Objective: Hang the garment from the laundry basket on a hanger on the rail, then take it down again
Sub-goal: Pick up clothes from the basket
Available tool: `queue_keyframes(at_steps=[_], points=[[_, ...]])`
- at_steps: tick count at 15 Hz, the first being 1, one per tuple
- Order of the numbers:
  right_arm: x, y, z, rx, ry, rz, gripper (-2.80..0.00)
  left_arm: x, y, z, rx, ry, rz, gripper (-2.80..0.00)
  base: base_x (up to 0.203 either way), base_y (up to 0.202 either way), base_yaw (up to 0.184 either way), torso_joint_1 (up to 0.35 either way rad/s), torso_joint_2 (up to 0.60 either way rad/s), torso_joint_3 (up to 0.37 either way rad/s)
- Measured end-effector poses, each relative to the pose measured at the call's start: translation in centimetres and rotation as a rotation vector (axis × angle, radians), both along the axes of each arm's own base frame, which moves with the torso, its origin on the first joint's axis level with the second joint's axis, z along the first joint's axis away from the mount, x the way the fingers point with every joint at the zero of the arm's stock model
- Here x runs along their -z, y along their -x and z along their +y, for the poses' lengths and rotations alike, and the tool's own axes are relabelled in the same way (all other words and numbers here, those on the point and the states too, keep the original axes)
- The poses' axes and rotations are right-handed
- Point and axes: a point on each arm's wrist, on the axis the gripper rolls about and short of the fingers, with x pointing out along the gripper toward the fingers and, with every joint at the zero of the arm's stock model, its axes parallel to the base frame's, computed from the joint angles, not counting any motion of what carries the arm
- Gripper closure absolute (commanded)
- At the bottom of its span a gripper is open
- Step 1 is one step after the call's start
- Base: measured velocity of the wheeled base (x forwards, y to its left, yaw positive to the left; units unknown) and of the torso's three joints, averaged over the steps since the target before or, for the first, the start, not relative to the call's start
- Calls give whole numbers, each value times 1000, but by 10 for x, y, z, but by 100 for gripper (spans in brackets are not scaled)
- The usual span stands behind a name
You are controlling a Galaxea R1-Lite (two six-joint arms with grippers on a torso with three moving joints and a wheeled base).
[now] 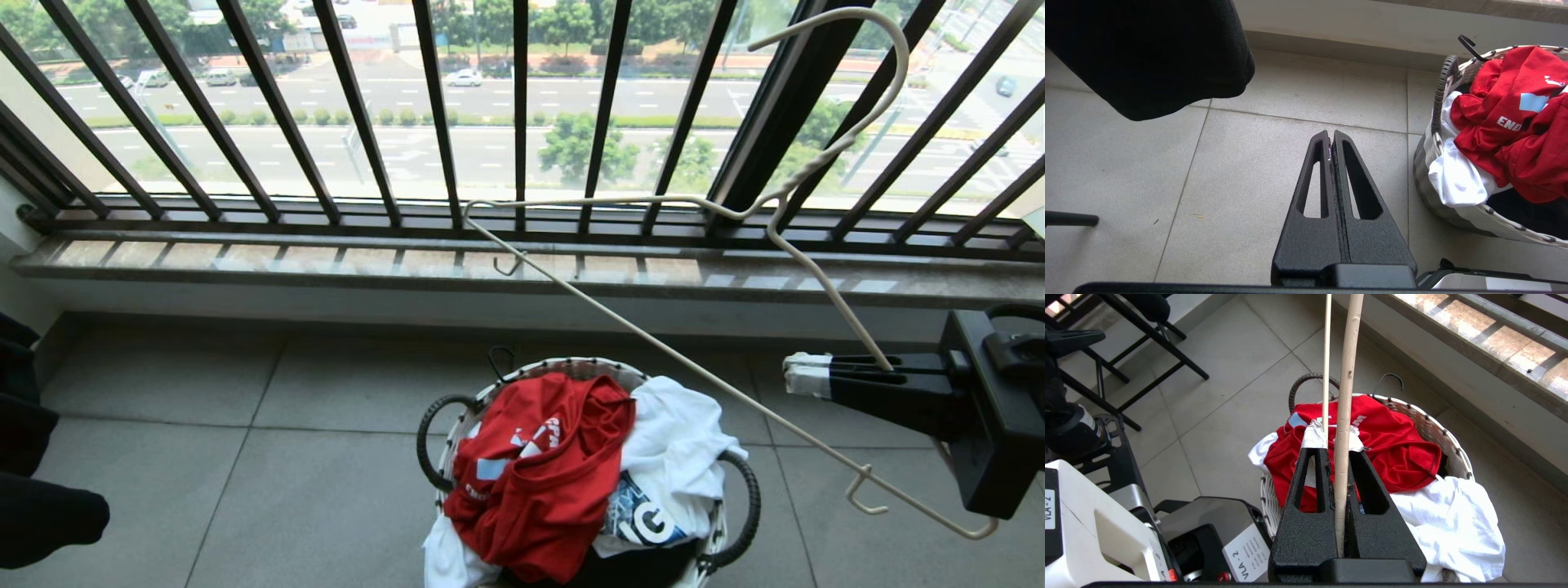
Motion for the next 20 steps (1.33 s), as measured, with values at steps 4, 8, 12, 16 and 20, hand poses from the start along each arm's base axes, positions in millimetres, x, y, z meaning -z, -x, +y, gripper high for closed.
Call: queue_keyframes(at_steps=[4,8,12,16,20], points=[[-1,-4,-1,28,-9,16,0,0,0,0,0,0,0,0,0,0,0,0,0,0],[-6,-5,-2,46,-38,35,0,0,0,0,0,-6,1,0,0,0,0,0,0,0],[-20,2,-9,80,-89,-6,0,-20,3,0,17,-33,-28,0,0,0,0,0,0,0],[-36,5,-20,146,-146,-18,0,-78,-14,-2,109,-31,49,0,0,0,0,0,0,0],[-45,2,-28,205,-175,-26,0,-129,-77,-12,371,-4,272,0,0,0,0,0,0,0]])
